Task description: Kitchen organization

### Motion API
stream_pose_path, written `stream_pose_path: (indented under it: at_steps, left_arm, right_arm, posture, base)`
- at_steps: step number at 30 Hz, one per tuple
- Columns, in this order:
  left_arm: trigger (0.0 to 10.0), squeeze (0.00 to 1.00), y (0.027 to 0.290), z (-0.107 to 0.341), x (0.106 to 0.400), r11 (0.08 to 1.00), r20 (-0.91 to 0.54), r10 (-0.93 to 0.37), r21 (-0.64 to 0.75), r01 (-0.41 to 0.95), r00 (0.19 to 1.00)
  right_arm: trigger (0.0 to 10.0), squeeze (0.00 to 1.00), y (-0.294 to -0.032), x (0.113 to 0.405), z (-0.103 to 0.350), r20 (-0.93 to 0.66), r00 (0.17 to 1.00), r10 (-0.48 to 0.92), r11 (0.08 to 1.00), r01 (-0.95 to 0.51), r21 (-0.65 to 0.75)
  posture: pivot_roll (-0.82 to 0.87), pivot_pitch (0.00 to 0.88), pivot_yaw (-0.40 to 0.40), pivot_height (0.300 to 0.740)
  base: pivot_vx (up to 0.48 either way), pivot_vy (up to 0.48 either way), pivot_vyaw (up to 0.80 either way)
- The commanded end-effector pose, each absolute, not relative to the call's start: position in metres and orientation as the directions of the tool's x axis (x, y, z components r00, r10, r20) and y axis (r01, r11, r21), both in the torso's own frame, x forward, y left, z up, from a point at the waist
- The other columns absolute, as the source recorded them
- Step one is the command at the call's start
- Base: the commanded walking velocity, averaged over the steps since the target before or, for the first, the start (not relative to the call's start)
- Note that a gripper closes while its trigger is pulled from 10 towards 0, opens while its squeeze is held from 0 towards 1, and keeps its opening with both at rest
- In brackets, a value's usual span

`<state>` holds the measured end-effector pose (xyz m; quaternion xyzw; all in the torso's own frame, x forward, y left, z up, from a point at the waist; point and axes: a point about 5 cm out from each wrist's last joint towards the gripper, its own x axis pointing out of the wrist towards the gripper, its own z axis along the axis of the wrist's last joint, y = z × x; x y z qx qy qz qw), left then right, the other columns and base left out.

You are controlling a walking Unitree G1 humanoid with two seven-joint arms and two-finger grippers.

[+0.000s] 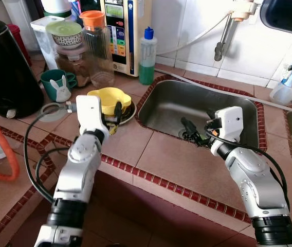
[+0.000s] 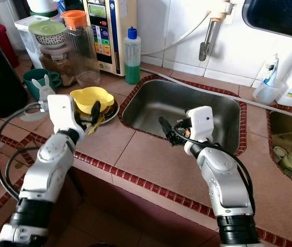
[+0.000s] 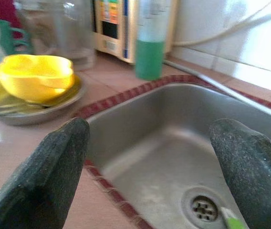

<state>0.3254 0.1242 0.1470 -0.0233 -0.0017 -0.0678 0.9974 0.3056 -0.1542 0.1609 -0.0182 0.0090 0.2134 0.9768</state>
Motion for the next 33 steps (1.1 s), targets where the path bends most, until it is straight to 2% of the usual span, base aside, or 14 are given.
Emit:
stream_pose_path:
  at_steps: [1,4,5,9,14,24,33]
  left_arm:
    - [10.0,0.0,0.12,0.151,0.323,0.987,0.016,-0.155,-0.034,0.156,0.988]
    - [10.0,0.0,0.118,0.148,0.321,0.985,0.0,-0.168,-0.033,0.168,0.986]
    - [10.0,0.0,0.116,0.147,0.318,0.984,-0.016,-0.179,-0.022,0.179,0.984]
    - [10.0,0.0,0.115,0.143,0.313,0.979,-0.035,-0.205,-0.004,0.205,0.978]
    - [10.0,0.0,0.11,0.131,0.3,0.953,-0.087,-0.302,-0.011,0.303,0.949]
    - [10.0,0.0,0.11,0.118,0.293,0.943,-0.137,-0.328,0.017,0.333,0.935]
    - [10.0,0.0,0.105,0.123,0.294,0.929,-0.111,-0.358,0.055,0.365,0.927]
  right_arm:
    - [10.0,0.0,-0.148,0.3,0.163,-0.041,0.889,0.456,0.889,-0.457,-0.005]
    - [10.0,0.0,-0.141,0.294,0.166,-0.056,0.86,0.508,0.862,-0.507,0.027]
    - [10.0,0.0,-0.134,0.286,0.167,-0.074,0.821,0.567,0.824,-0.566,0.038]
    - [10.0,0.0,-0.131,0.279,0.168,-0.093,0.793,0.602,0.798,-0.602,0.028]
    - [10.0,0.0,-0.131,0.276,0.166,-0.119,0.787,0.605,0.794,-0.607,0.024]
    - [10.0,0.0,-0.129,0.275,0.167,-0.144,0.773,0.618,0.782,-0.623,0.007]
    - [10.0,0.0,-0.129,0.275,0.166,-0.148,0.777,0.612,0.785,-0.619,0.0]
  posture:
    - [0.12,0.0,-0.004,0.74]
    - [0.12,0.0,-0.003,0.74]
    - [0.12,0.0,-0.002,0.74]
    - [0.11,0.0,-0.002,0.74]
    - [0.11,0.0,-0.001,0.74]
    - [0.11,0.0,-0.006,0.74]
    - [0.11,0.0,-0.005,0.74]
  base:
    - [0.0,0.0,0.0]
    - [0.0,0.0,0.0]
    - [0.0,0.0,0.0]
    - [0.0,0.0,0.0]
    - [0.0,0.0,0.0]
    - [0.0,0.0,0.0]
    - [0.0,0.0,0.0]
